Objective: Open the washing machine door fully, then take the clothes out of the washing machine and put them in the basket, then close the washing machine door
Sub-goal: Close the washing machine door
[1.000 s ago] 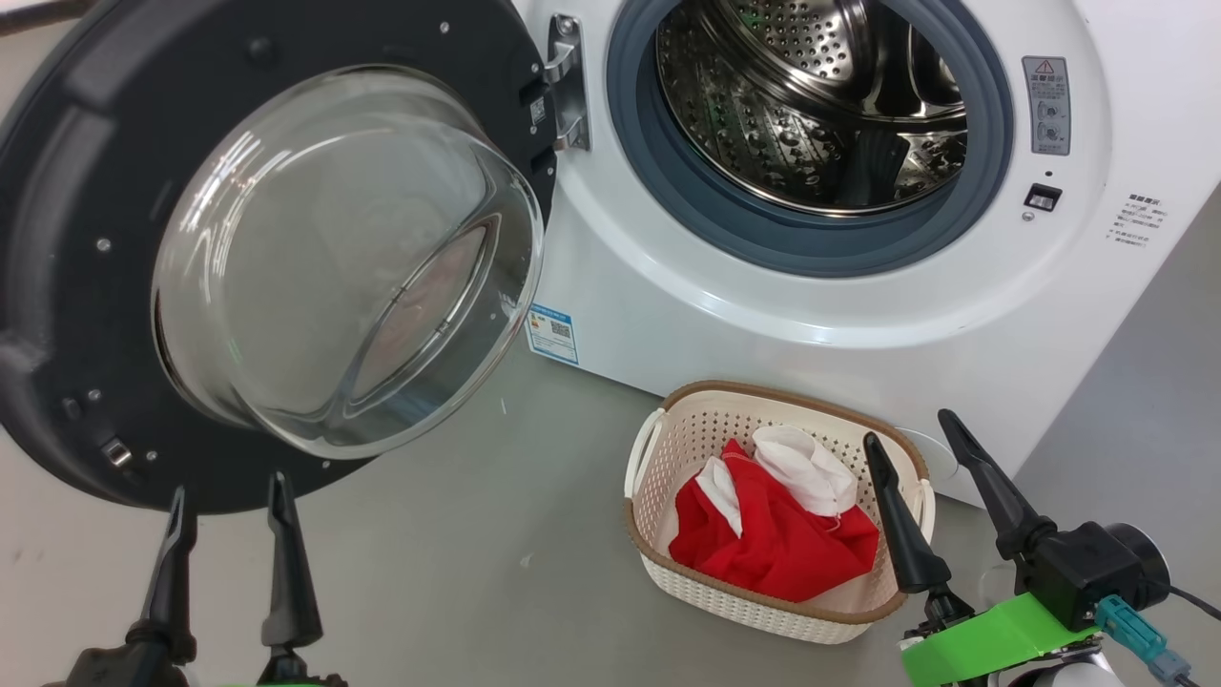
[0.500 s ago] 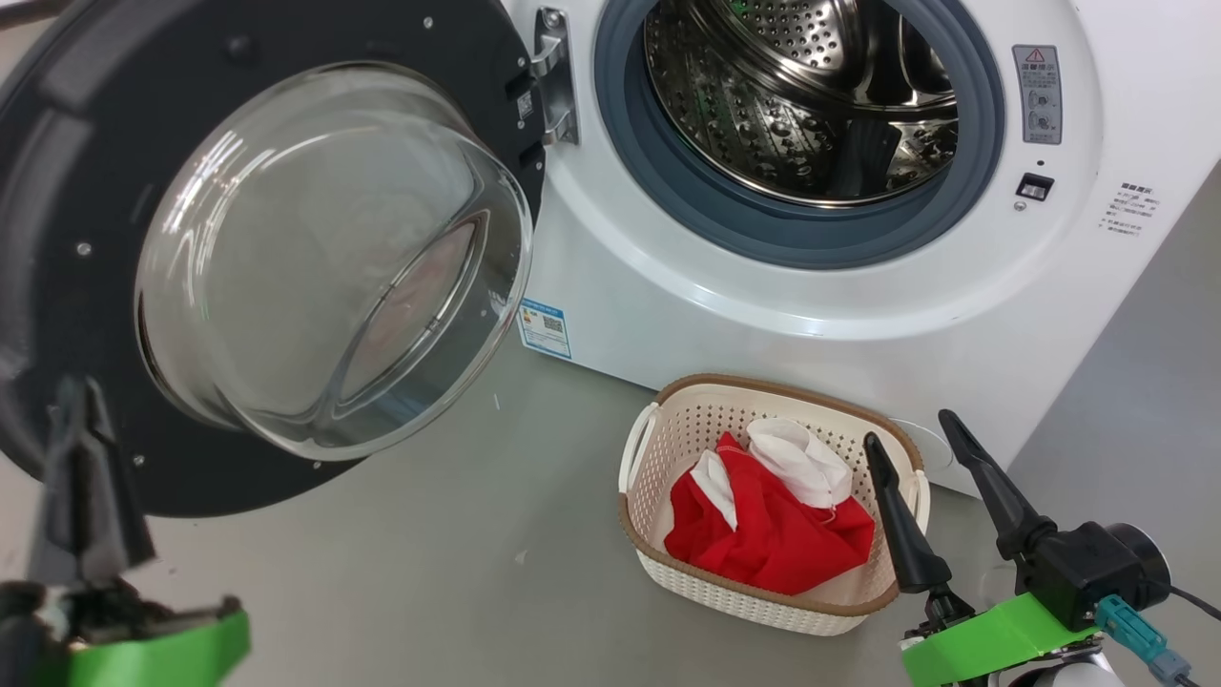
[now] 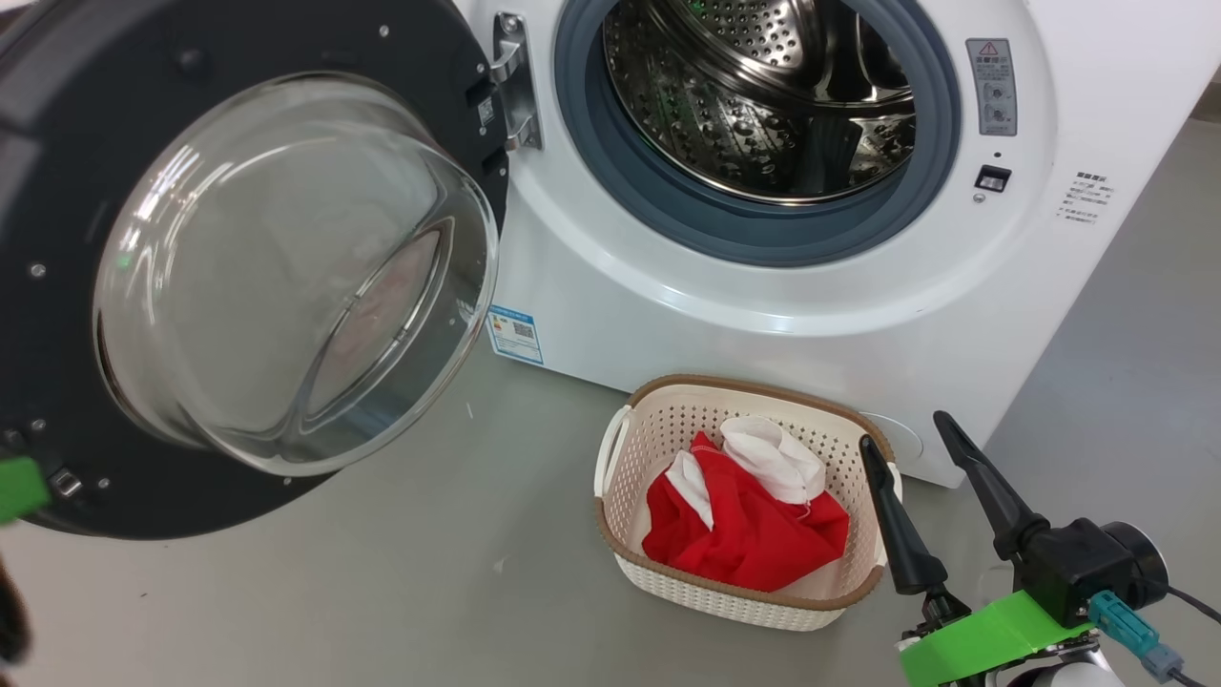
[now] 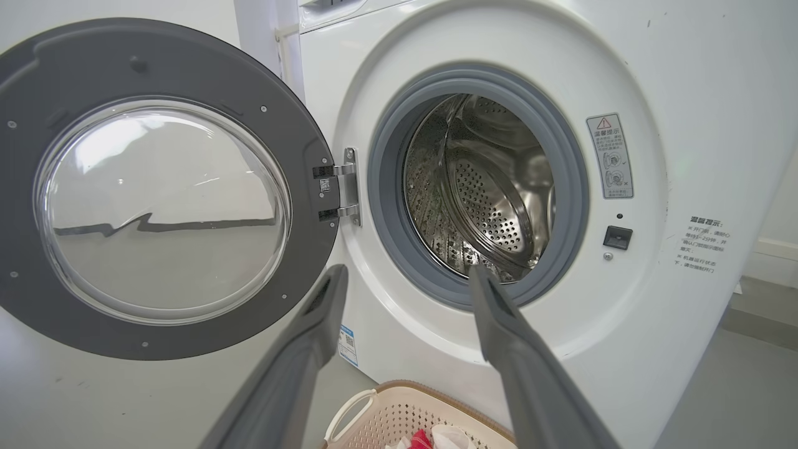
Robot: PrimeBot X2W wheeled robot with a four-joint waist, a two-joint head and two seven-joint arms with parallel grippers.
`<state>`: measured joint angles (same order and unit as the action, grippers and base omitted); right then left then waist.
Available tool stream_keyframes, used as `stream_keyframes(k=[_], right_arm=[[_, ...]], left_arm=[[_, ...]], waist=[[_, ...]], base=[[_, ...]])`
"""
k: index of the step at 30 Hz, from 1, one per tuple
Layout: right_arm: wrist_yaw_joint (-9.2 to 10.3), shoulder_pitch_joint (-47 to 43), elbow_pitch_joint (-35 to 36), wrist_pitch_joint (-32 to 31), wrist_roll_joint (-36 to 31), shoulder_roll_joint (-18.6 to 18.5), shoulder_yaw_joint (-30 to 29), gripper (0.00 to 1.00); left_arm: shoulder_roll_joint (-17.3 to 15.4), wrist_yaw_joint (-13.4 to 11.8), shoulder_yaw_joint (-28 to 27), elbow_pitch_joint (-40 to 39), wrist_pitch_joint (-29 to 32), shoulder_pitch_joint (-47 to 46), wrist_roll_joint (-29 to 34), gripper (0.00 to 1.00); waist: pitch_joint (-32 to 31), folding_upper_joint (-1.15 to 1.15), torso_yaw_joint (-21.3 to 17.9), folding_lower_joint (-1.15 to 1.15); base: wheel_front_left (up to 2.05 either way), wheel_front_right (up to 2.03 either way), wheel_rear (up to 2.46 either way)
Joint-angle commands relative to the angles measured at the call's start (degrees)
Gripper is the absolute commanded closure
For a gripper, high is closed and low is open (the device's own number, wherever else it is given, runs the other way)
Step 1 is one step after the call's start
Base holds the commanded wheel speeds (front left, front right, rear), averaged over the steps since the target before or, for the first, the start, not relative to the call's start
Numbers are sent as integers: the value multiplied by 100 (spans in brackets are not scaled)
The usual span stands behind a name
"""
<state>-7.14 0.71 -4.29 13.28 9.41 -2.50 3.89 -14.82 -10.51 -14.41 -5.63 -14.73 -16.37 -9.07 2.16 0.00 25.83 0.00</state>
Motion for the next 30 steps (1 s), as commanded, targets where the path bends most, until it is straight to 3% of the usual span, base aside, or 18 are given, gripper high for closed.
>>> stream_keyframes(k=[1,9,14,20,30], right_arm=[[-35,178,166,-12,-37,-38,129,0],[-35,174,200,-92,-42,-38,178,0],[-35,164,221,-139,-63,-38,185,0],[-35,158,266,-191,-85,-38,198,0],[-35,183,353,-273,-128,-38,240,0]], left_arm=[[-271,76,-380,90,-26,-414,-134,100],[-586,398,-1096,2176,2,-1552,-820,100],[-738,590,-1403,3468,361,-2240,-1487,100],[-878,740,-1789,4583,880,-2869,-2200,100],[-1131,1355,-2255,6173,2398,-3659,-3364,100]], waist=[[-29,0,-38,0],[-38,0,-161,0],[-48,0,-228,0],[-19,0,-297,0],[54,0,-476,0]], base=[[0,0,0],[0,0,0],[0,0,0],[0,0,0],[0,0,0]])
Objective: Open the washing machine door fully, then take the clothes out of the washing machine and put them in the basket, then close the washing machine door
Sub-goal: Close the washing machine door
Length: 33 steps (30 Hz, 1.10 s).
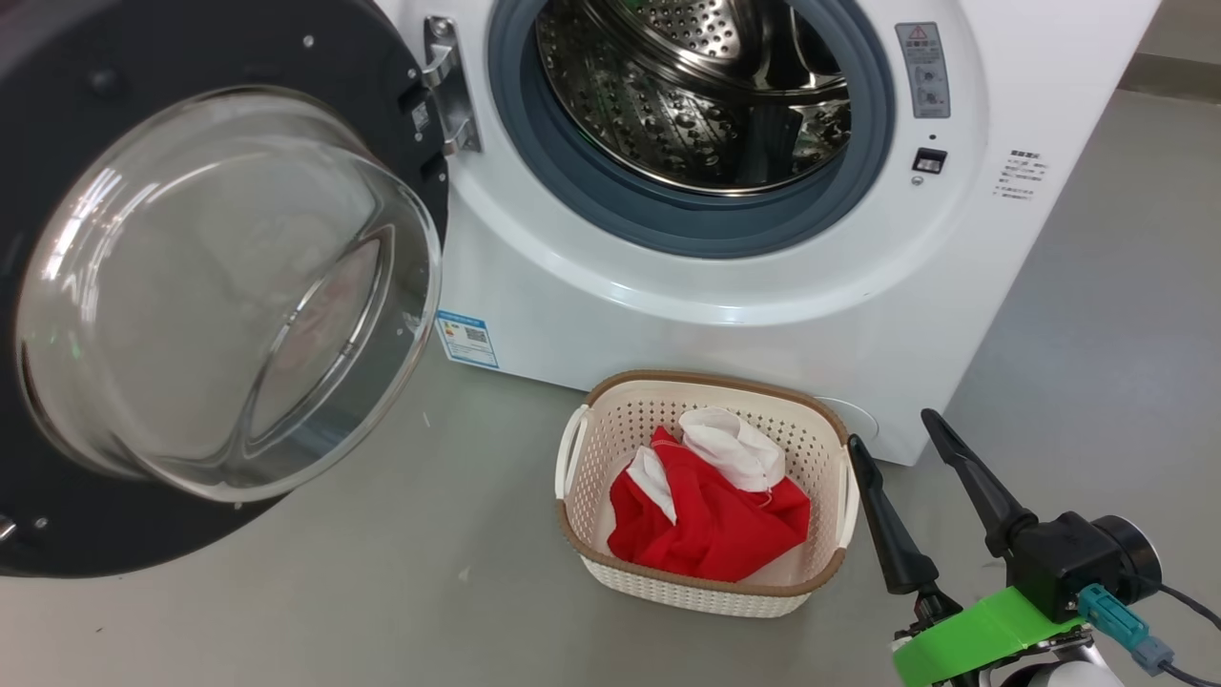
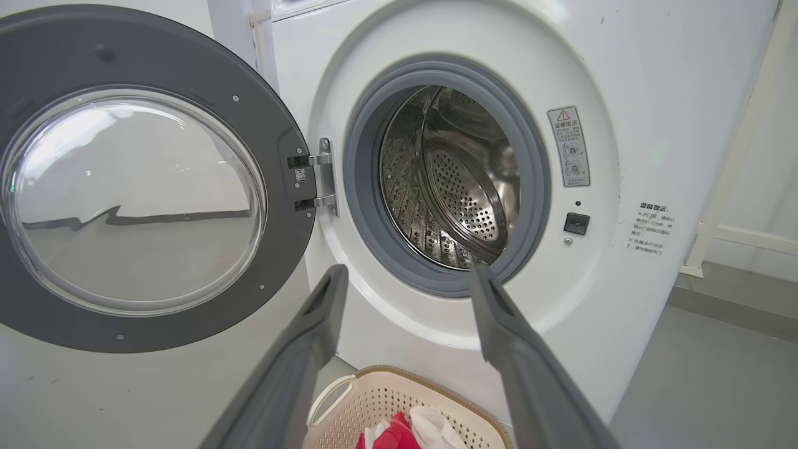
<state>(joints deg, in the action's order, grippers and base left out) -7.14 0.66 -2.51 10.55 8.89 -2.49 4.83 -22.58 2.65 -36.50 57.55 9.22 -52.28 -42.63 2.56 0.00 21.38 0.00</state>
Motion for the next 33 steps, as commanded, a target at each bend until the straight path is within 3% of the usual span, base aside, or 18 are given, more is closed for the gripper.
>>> stream_keyframes(k=[1,18,33], right_arm=[[-35,196,181,1,-74,-39,145,0],[-35,203,210,30,-54,-58,116,0],[-35,173,190,83,-26,-47,82,0]], left_arm=[[-389,75,-31,-60,111,-69,-28,100],[-532,460,288,394,1525,-28,-399,100],[-222,482,559,-522,2484,538,-1201,100]], waist=[[18,0,-53,0],[111,0,-118,0],[86,0,85,0]], base=[[0,0,0],[0,0,0],[0,0,0]])
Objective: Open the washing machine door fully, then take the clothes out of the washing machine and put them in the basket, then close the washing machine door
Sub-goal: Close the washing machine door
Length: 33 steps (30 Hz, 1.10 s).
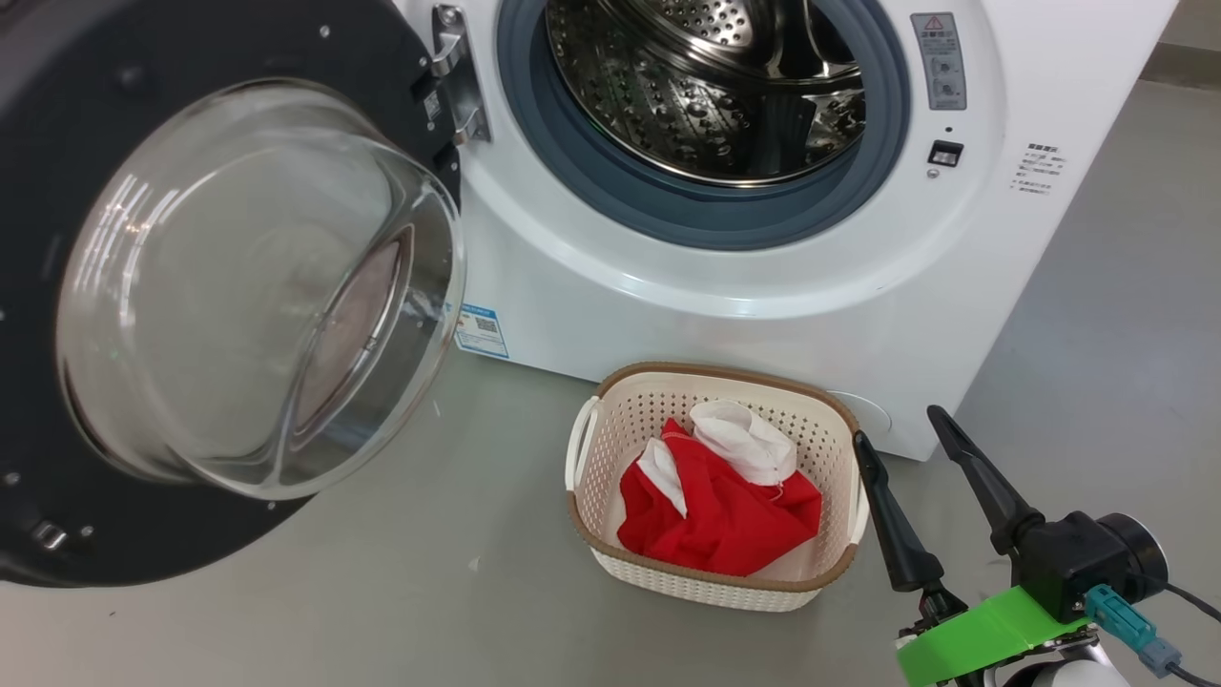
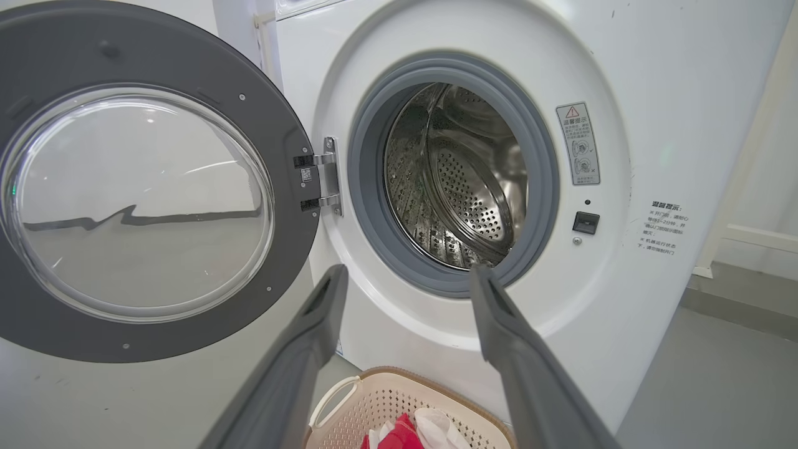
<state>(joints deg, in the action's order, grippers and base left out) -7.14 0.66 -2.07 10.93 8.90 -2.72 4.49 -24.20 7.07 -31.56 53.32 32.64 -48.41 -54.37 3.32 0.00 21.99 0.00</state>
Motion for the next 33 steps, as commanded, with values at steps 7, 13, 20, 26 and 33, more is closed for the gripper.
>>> stream_keyframes(k=[7,13,20,26,33], right_arm=[[-35,192,105,81,-8,-20,144,0],[-35,184,66,116,26,-18,123,0],[-35,199,11,178,115,-17,126,0],[-35,212,-43,235,174,-17,144,0],[-35,236,-119,297,231,-16,146,0]], left_arm=[[164,41,124,-428,286,409,-331,100],[398,41,38,-826,480,645,-781,100],[691,41,-20,-1303,662,991,-1119,100],[996,41,-85,-1797,827,1275,-1372,100],[1423,-82,-57,-2670,950,1778,-1457,100]], waist=[[-3,0,110,0],[-24,0,150,0],[-36,0,166,0],[-38,0,132,0],[-48,0,45,0]], base=[[0,0,0],[0,0,0],[0,0,0],[0,0,0],[0,0,0]])
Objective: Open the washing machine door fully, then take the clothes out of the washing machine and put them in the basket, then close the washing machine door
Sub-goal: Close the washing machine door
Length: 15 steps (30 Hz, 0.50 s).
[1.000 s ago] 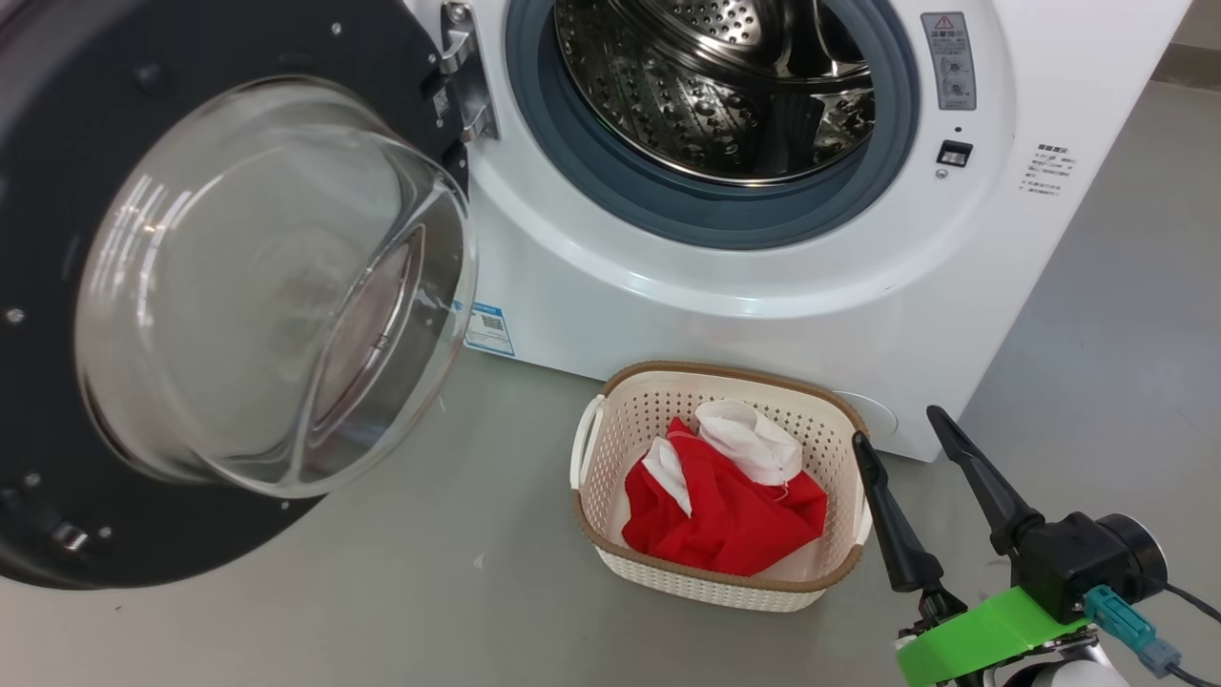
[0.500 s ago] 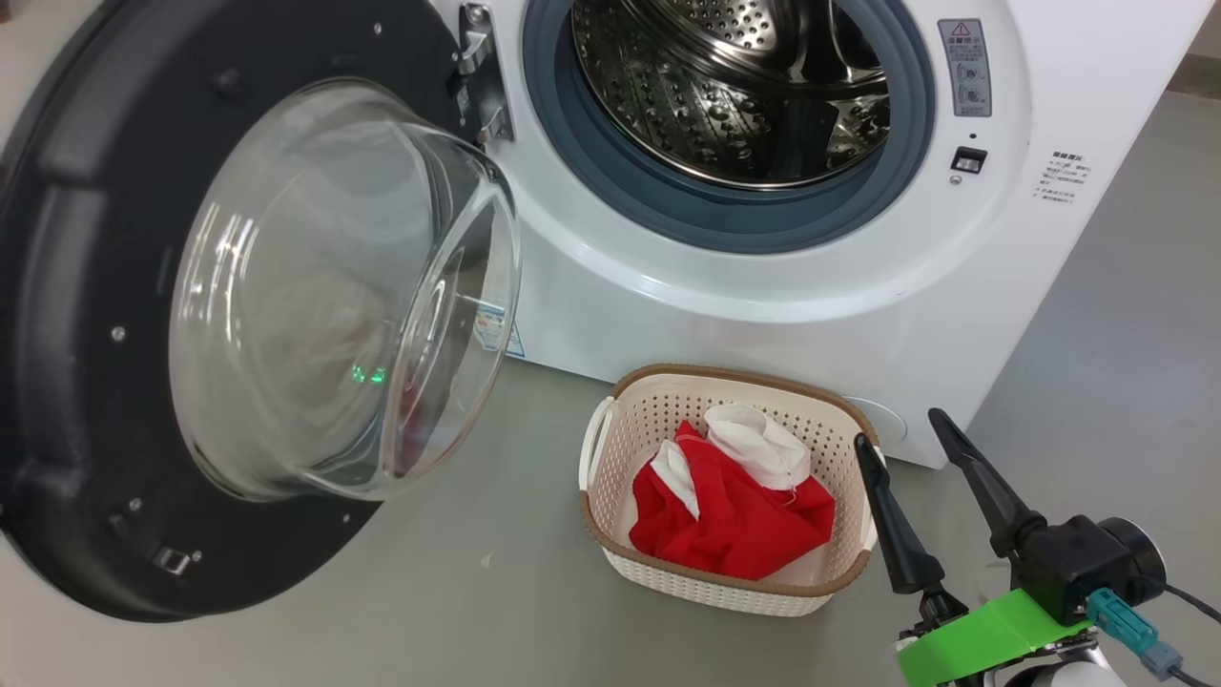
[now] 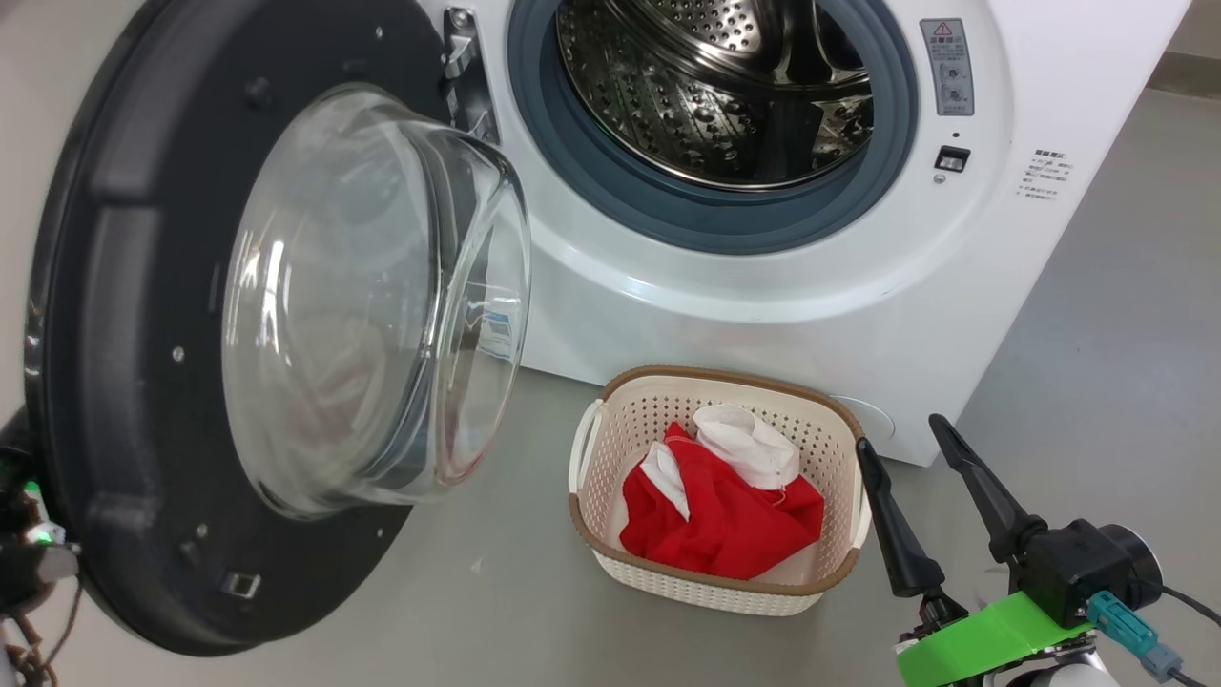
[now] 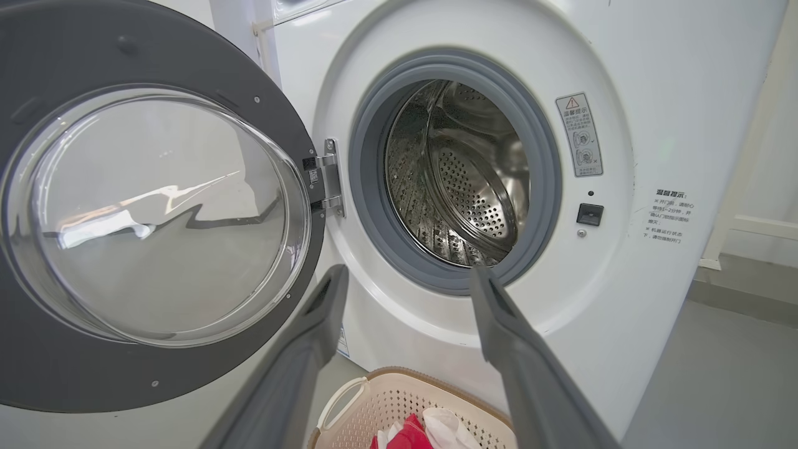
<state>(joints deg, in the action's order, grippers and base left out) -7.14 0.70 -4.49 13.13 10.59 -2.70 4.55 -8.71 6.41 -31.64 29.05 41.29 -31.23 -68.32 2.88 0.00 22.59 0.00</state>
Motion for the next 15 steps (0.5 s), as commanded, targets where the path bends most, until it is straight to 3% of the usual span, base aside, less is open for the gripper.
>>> stream_keyframes(k=[1,8,15], right_arm=[[-35,234,114,83,70,-18,142,0],[-35,213,46,124,136,-18,168,0],[-35,171,7,149,185,-18,174,0]], left_arm=[[-65,-42,-49,-357,104,124,-80,100],[319,-267,-102,-1125,183,548,-296,100],[503,-468,23,-1755,278,878,-509,100]], waist=[[-7,0,-28,0],[-80,0,-156,0],[-157,0,-285,0]], base=[[0,0,0],[0,0,0],[0,0,0]])
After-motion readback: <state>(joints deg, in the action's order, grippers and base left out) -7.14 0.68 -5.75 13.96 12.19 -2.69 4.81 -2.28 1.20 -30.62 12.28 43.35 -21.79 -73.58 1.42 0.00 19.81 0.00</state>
